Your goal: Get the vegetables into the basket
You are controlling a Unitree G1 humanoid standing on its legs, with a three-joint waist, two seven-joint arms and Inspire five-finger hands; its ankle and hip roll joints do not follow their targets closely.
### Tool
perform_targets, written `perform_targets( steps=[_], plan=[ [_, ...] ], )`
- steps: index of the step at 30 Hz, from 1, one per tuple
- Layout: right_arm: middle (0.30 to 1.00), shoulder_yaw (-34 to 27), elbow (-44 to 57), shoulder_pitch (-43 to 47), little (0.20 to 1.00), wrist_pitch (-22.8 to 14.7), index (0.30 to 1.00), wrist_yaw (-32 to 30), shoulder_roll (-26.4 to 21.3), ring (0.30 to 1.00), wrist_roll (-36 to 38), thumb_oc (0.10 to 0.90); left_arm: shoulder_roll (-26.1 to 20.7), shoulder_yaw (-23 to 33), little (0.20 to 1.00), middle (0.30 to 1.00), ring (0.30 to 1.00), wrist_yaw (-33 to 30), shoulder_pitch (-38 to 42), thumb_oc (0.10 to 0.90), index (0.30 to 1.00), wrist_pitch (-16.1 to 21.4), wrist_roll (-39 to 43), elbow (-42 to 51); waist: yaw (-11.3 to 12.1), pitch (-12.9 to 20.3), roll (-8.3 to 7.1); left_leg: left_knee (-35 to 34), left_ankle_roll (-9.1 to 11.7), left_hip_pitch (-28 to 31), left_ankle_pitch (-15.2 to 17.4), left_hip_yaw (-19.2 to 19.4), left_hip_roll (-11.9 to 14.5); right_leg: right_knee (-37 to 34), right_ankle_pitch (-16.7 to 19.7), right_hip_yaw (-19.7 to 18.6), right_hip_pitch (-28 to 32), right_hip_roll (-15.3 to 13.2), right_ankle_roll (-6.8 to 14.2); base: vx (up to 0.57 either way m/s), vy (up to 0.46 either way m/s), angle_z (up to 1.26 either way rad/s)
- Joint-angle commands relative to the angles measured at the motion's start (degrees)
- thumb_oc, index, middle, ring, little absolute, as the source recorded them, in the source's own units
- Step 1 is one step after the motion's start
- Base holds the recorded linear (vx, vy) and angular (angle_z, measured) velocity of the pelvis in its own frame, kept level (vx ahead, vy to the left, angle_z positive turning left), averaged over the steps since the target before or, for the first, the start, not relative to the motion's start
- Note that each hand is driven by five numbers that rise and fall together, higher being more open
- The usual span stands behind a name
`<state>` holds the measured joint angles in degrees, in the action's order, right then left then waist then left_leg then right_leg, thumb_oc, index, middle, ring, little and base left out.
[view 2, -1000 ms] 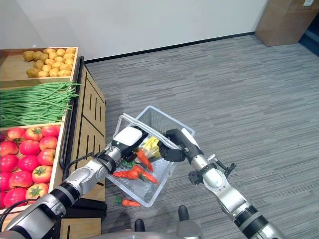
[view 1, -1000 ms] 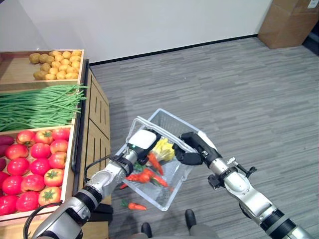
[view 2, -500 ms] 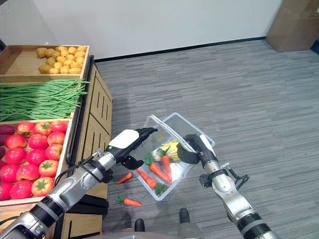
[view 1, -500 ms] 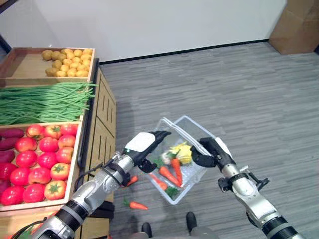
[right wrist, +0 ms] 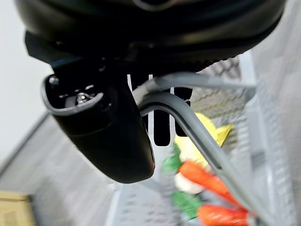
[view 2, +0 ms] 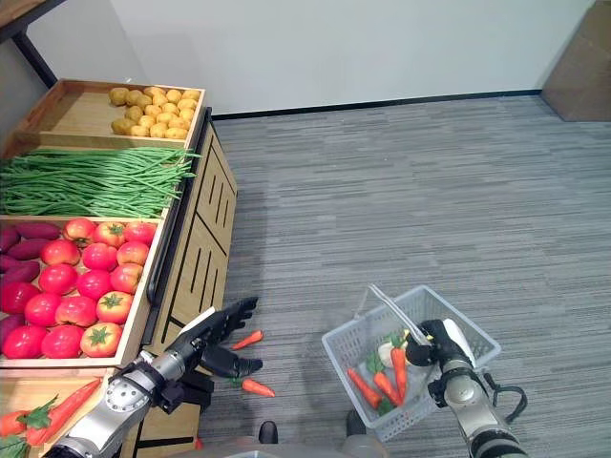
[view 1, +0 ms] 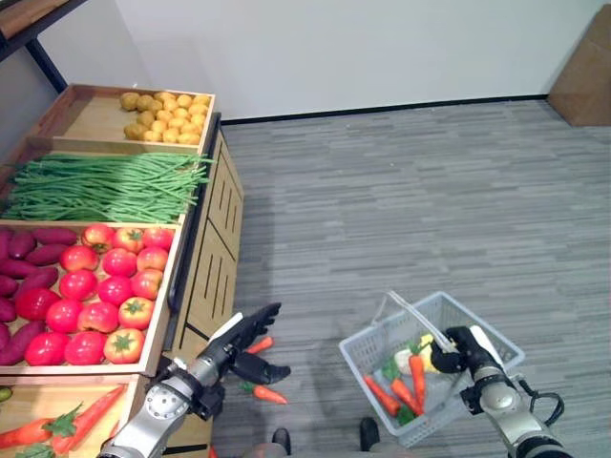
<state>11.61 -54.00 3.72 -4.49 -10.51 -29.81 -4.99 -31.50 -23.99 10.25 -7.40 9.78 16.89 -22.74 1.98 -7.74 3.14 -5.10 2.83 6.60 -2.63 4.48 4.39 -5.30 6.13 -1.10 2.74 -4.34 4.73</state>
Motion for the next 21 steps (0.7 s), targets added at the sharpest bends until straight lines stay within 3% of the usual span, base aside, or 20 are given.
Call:
perform_targets(
  steps=[1,7,11,12,13,21],
  plan=[
    [0.3,-2.22,0.96,7.07,0.3,-3.33,0.3,-4.66,-1.96,0.3,-0.16,0.4,-1.25,-0.45,1.0,1.0,1.0,-2.14,3.46,0.9,1.0,2.64,-6.52,-0.84,0.4,4.65,-2.82,0.1,1.4,-3.68,-0.53,-2.99,0.81,0.3,-1.75,3.16,0.19,-4.09,3.87,0.0,-0.035,0.01],
    [0.3,-5.57,-12.99,12.47,0.3,-2.38,0.3,-6.49,-1.09,0.3,8.06,0.4,7.89,2.33,1.0,1.0,1.0,-10.41,5.82,0.9,1.0,0.84,-20.01,-24.52,1.07,2.82,-2.13,0.1,1.59,-5.47,-1.31,-3.02,1.17,0.3,-1.32,3.02,-1.68,-3.68,3.6,-0.03,-0.031,0.05],
    [0.3,-4.89,-17.18,15.4,0.3,-2.06,0.3,-6.13,-2.51,0.3,8.91,0.4,9.91,3.02,1.0,1.0,1.0,-12.39,6.8,0.9,1.0,0.07,-24.16,-32.67,1.33,2.04,-1.79,0.1,1.87,-6.26,-1.72,-2.75,1.58,0.3,-1.21,2.62,-2.63,-3.22,3.34,0.0,-0.04,-0.03],
    [0.948,-4.66,-18.12,15.95,0.948,-1.79,0.948,-6.21,-2.95,0.948,8.65,0.863,10.64,3.54,1.0,1.0,1.0,-13.19,6.79,0.9,1.0,-0.23,-24.44,-34.93,1.42,1.83,-1.72,0.1,2.0,-6.4,-1.9,-2.79,1.78,0.3,-1.25,2.66,-2.79,-3.02,3.22,0.02,-0.057,-0.03],
    [1.0,-4.52,-17.36,16.4,1.0,-1.66,1.0,-6.79,-3.15,1.0,8.28,0.9,11.02,3.93,1.0,1.0,1.0,-13.91,6.96,0.9,1.0,-0.5,-24.89,-35.97,1.38,1.63,-1.59,0.1,2.08,-6.53,-1.98,-2.84,1.9,0.3,-1.29,2.71,-2.92,-2.83,3.12,0.04,-0.07,0.0],
    [1.0,-5.23,-19.4,15.82,1.0,-2.0,1.0,-5.81,-3.83,1.0,9.29,0.9,12.32,4.31,1.0,1.0,1.0,-15.66,7.1,0.9,1.0,-1.1,-27.48,-40.79,1.49,1.13,-1.45,0.1,2.21,-6.56,-2.03,-3.26,2.09,0.3,-1.75,2.98,-2.85,-2.38,2.85,0.01,-0.02,0.01]
  ],
)
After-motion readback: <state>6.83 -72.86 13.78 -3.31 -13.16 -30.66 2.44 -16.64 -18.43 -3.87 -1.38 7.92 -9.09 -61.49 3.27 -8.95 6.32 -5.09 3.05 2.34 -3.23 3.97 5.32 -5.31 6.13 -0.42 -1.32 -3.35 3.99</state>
